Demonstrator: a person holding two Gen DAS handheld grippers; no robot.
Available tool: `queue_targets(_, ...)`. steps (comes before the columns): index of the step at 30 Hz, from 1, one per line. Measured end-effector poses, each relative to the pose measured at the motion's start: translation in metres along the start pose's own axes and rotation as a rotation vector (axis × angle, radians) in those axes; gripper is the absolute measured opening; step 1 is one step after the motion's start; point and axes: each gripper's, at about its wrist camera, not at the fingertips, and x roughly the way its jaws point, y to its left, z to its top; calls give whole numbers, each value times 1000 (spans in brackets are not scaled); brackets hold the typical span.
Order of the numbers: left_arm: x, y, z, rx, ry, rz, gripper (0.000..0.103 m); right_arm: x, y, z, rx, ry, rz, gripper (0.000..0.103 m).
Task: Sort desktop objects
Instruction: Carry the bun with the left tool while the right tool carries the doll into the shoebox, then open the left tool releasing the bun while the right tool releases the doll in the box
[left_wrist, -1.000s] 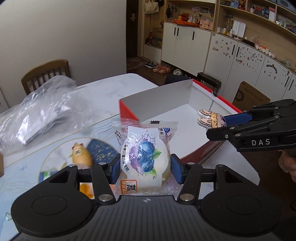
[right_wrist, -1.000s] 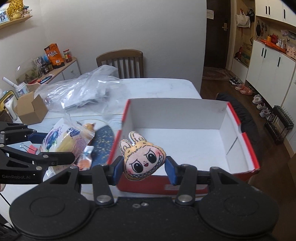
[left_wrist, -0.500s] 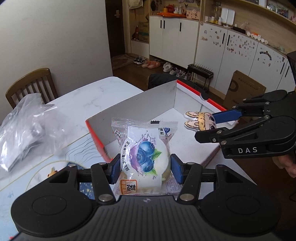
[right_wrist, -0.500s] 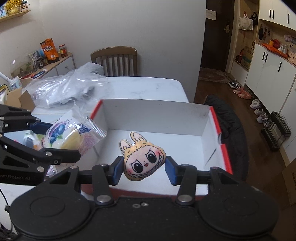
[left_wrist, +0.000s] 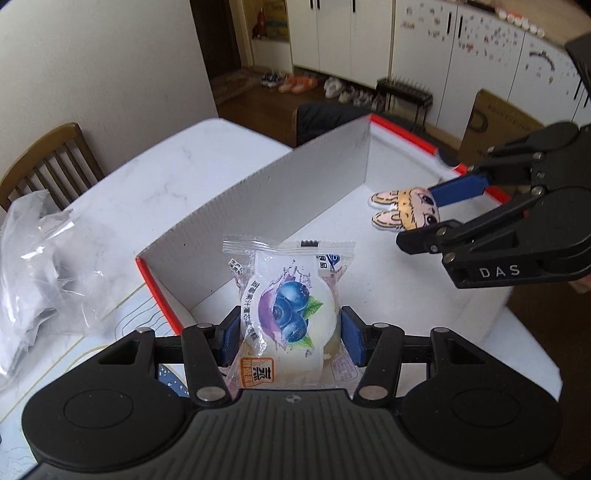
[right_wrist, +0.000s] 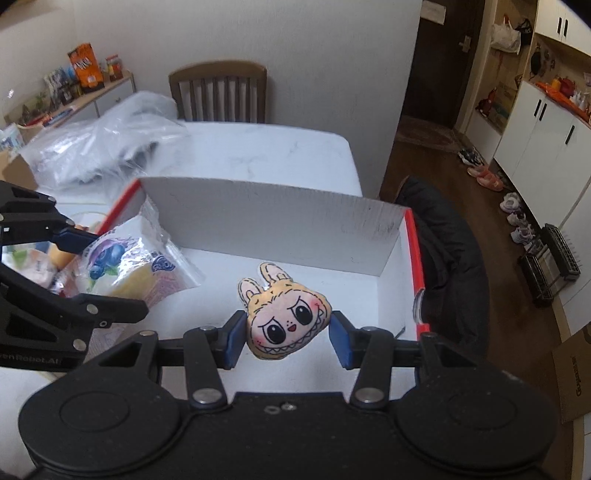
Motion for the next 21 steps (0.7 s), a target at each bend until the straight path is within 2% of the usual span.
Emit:
queue_targets(4,17,-4,8,23,40,13,54,20,-4,6,-10,41,-1,47)
queue_targets(8,32,1,17,-6,77,7,54,37,-6,10,-14,89,-4,47)
queue_targets(13,50,3,14,-1,140,12,54,51,-3,12,-28,144,4,47)
queue_targets(21,57,-3,10,44,157,15,53,62,0,8,-59,214,8,47)
